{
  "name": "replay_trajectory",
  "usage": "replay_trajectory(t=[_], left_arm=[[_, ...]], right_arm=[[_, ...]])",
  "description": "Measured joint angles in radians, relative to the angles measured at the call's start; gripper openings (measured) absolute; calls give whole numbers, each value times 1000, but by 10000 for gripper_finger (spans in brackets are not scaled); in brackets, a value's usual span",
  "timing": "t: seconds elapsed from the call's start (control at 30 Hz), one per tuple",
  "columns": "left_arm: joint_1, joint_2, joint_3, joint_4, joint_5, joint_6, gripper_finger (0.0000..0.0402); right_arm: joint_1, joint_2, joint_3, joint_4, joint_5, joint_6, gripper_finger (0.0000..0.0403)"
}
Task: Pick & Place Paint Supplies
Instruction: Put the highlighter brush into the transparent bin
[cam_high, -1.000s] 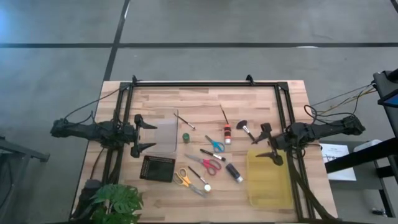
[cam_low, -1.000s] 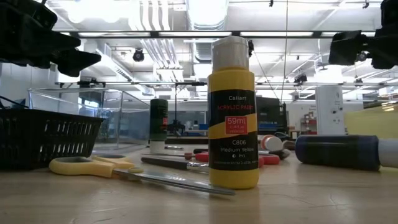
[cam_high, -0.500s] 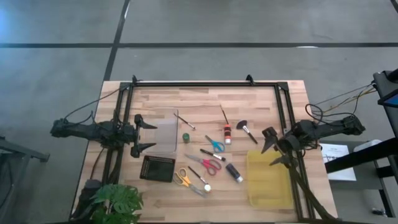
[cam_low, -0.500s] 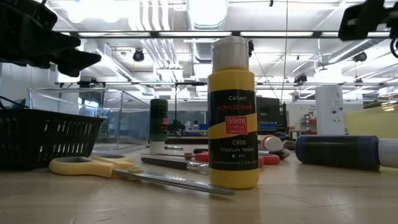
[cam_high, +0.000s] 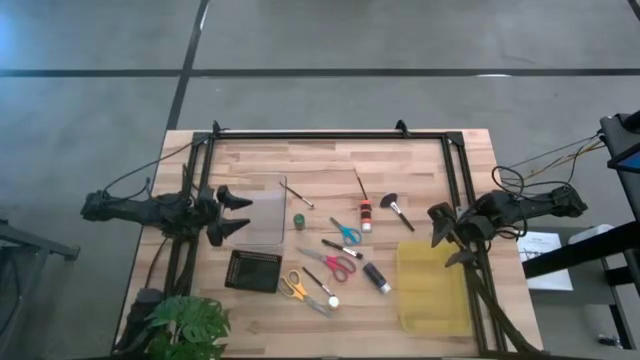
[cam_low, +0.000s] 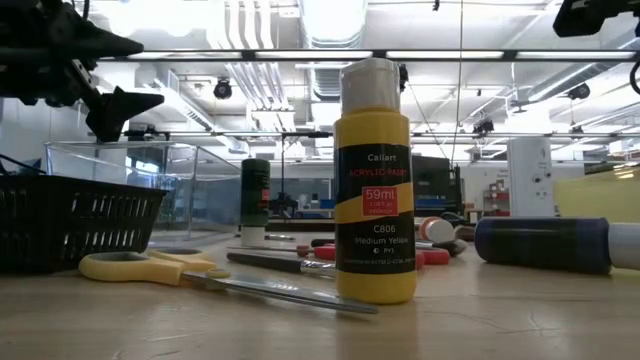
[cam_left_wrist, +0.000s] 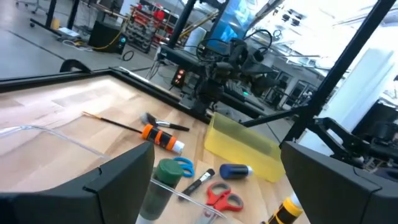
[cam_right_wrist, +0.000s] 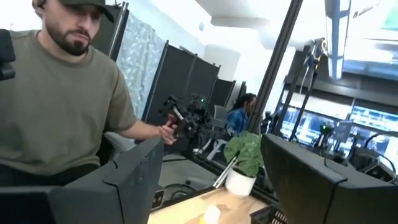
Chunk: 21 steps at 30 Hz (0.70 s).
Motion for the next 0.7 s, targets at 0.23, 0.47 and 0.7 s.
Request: replay_trajectory(t=[0.23, 0.47, 0.7], left_arm=[[0, 0, 1, 11, -1, 5, 361], [1, 0, 1, 11, -58, 24, 361], [1, 0, 1, 11, -75, 52, 361]], right_arm=[[0, 0, 0, 4, 0, 52, 270], [0, 0, 0, 27, 9, -8, 270], [0, 0, 0, 62, 87, -3, 270]])
